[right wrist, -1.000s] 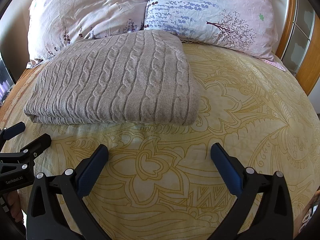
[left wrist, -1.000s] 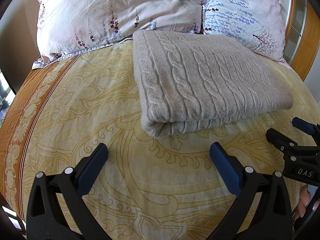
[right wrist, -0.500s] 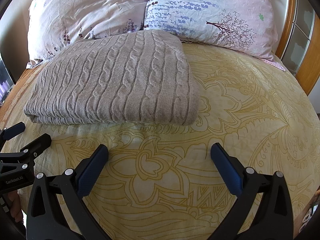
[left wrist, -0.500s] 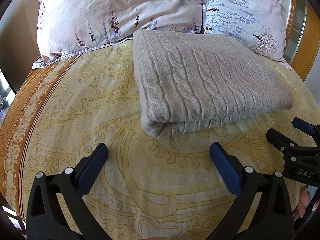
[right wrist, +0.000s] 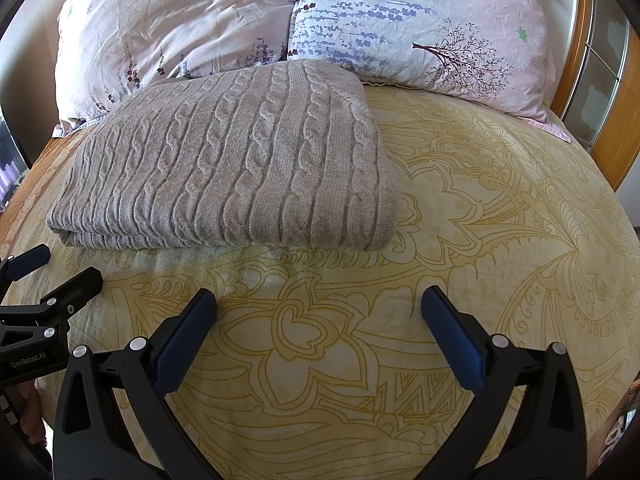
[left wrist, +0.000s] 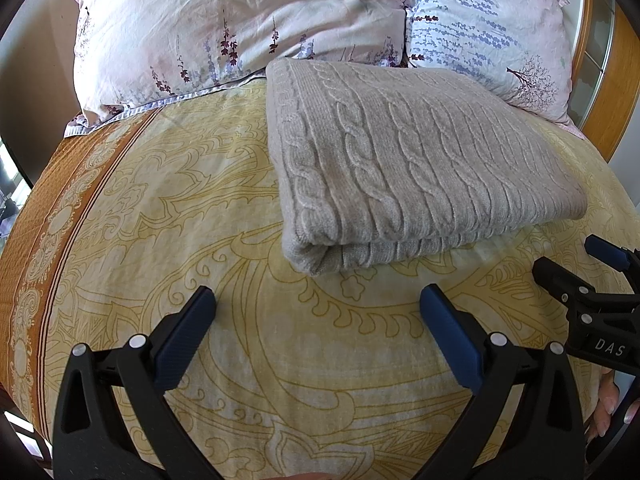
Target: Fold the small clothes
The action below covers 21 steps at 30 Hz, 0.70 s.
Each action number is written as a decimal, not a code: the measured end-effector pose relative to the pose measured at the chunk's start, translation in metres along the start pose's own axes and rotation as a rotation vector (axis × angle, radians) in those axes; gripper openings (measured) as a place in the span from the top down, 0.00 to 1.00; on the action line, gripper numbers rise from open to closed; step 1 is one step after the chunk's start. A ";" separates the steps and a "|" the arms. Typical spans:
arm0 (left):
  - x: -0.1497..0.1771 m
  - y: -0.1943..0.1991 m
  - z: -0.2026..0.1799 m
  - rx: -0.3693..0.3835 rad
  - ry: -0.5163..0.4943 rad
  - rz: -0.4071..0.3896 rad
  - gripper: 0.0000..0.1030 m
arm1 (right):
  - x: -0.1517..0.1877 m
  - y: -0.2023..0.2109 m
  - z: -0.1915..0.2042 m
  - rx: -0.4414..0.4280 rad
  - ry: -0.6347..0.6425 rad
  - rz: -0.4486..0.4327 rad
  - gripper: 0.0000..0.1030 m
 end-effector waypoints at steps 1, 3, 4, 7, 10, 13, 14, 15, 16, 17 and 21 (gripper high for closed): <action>0.000 0.000 0.000 0.000 0.000 0.000 0.02 | 0.000 0.000 0.000 0.000 0.000 0.000 0.01; 0.000 0.000 0.000 0.000 0.000 0.001 0.02 | 0.000 0.000 0.000 0.000 0.000 0.000 0.01; 0.000 0.000 0.000 0.000 0.000 0.001 0.02 | 0.000 0.000 0.000 0.000 0.000 0.000 0.01; 0.000 -0.001 0.001 -0.002 0.001 0.008 0.02 | 0.000 0.000 0.000 0.000 0.000 0.000 0.01; 0.000 -0.002 0.002 -0.002 0.003 0.018 0.02 | 0.000 0.000 0.000 0.000 0.000 0.000 0.01; -0.002 -0.003 0.003 -0.001 0.001 0.019 0.02 | 0.000 0.000 0.000 0.001 -0.001 0.000 0.01; -0.001 -0.003 0.003 -0.001 0.000 0.019 0.02 | 0.000 0.000 0.000 0.001 -0.001 0.000 0.01; -0.001 -0.003 0.003 -0.001 0.001 0.019 0.02 | 0.000 0.000 0.000 0.001 -0.001 0.000 0.01; -0.001 -0.003 0.003 -0.001 0.000 0.019 0.02 | 0.000 0.000 0.000 0.001 -0.001 0.000 0.01; -0.001 -0.003 0.002 -0.001 0.000 0.020 0.02 | 0.000 0.000 0.000 0.001 -0.001 0.000 0.01; -0.001 -0.003 0.003 -0.001 0.000 0.021 0.02 | 0.000 0.000 0.000 0.000 -0.001 0.000 0.01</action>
Point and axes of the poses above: each gripper's, at about its wrist camera, not at the fingertips, and y roughly against the way its jaws point, z to its left, x to its underside, the point moved 3 cm from there along -y, roughly the way its jaws point, and after that the axes turned 4 degrees about -z, right-handed, at the moved point
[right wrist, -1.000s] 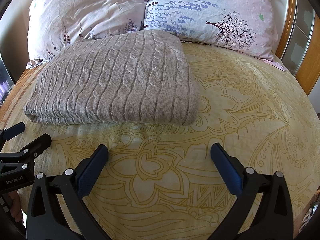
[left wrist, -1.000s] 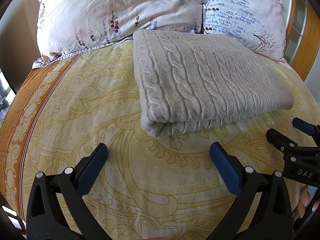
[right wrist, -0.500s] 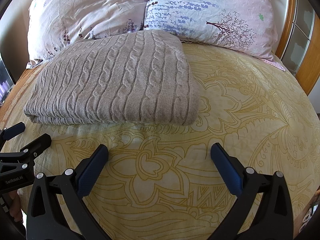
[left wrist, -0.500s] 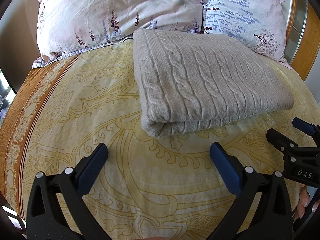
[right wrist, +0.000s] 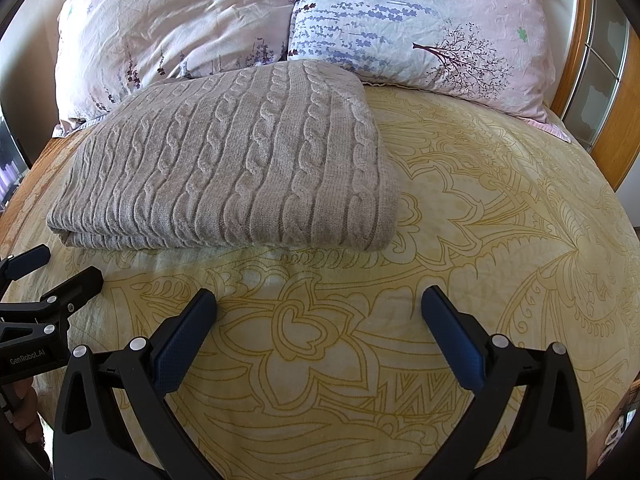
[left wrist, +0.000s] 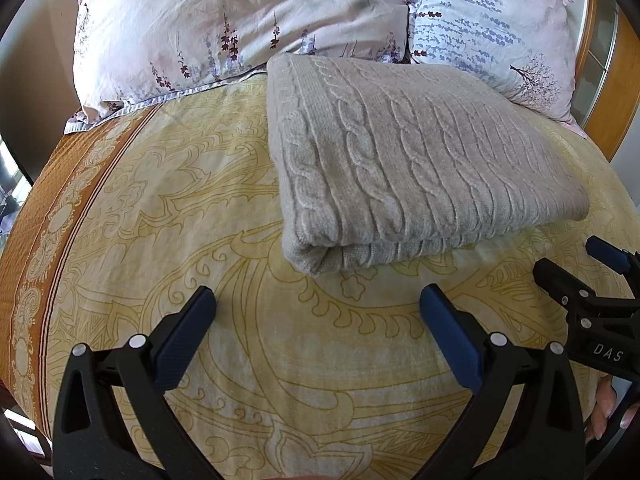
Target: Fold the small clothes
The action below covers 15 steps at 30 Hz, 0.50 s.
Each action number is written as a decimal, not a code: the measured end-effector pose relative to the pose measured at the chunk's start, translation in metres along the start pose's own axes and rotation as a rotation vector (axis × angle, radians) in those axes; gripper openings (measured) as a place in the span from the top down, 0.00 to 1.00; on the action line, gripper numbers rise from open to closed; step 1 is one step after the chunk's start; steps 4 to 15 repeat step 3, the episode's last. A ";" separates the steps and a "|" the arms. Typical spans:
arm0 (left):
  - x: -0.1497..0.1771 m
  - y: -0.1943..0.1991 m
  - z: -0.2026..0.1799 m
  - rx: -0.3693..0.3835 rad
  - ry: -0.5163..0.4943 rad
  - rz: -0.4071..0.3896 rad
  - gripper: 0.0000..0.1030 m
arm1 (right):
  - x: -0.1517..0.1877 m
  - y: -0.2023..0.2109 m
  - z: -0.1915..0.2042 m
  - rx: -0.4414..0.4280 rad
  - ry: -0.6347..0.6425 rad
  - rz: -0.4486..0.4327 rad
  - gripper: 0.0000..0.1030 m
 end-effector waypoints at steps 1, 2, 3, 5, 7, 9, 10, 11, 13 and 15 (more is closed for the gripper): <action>0.000 0.000 0.000 0.000 0.000 0.000 0.02 | 0.000 0.000 0.000 0.000 0.000 0.000 0.01; 0.000 0.000 0.000 0.000 0.000 -0.001 0.02 | 0.000 0.000 0.000 0.000 0.000 0.000 0.01; 0.000 0.000 0.000 0.000 0.000 0.000 0.02 | 0.000 0.000 0.000 0.000 0.000 0.000 0.01; 0.000 0.000 0.000 0.000 0.000 0.000 0.02 | 0.000 0.000 0.000 0.000 0.000 0.000 0.01; 0.000 0.000 0.000 0.000 0.000 0.000 0.02 | 0.000 0.000 0.000 0.000 0.000 0.000 0.01; 0.000 0.000 0.000 0.000 0.000 0.000 0.02 | 0.000 0.000 0.000 0.000 0.000 0.000 0.01; 0.000 0.000 0.000 0.000 0.000 0.000 0.02 | 0.000 0.000 0.000 0.000 0.000 0.000 0.01; 0.000 0.000 0.000 0.000 0.000 0.000 0.02 | 0.000 0.000 0.000 0.000 0.000 0.000 0.01; 0.000 0.000 0.000 0.000 0.000 0.000 0.02 | 0.000 0.000 0.000 0.000 0.000 0.000 0.01; 0.000 0.000 0.000 0.000 0.000 0.000 0.02 | 0.000 0.000 0.000 0.000 0.000 0.000 0.01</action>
Point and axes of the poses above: each gripper's, at about its wrist camera, not at the fingertips, and y roughly against the way its jaws point, z to its left, x to its underside, the point moved 3 cm from there along -y, roughly the way its jaws point, and after that the axes turned 4 degrees about -z, right-handed, at the moved point
